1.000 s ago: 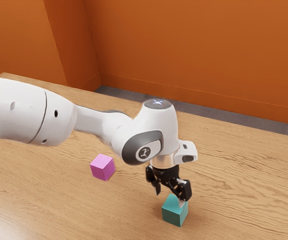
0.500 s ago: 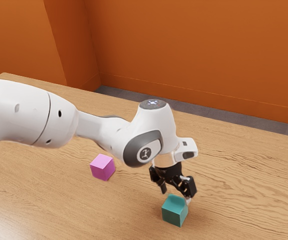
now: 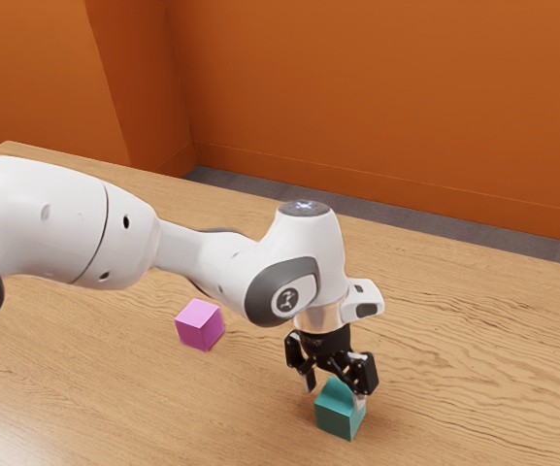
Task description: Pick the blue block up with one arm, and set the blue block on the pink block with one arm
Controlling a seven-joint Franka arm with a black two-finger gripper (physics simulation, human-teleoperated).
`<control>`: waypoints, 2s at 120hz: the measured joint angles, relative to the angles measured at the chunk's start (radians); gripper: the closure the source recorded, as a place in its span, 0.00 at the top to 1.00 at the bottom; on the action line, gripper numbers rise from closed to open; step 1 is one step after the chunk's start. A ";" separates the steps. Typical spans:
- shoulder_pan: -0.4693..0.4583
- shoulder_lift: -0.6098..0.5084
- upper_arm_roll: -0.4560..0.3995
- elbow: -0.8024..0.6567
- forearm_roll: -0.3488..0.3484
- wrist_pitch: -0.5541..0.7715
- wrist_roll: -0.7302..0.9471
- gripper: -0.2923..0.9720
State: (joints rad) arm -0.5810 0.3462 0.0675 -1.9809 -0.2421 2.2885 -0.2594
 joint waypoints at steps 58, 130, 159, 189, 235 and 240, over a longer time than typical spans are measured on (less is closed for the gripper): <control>-0.025 0.001 0.030 0.009 -0.053 -0.015 -0.063 0.75; -0.040 0.024 0.039 0.019 0.024 0.023 -0.134 0.75; -0.089 0.019 0.069 0.003 0.044 0.051 -0.130 0.75; -0.118 0.025 0.108 -0.003 0.069 0.108 -0.107 0.75; -0.256 0.010 0.228 -0.053 0.004 0.144 -0.088 0.75; -0.261 0.009 0.234 -0.054 0.001 0.143 -0.086 0.75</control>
State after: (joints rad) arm -0.8423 0.3556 0.3015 -2.0349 -0.2414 2.4313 -0.3457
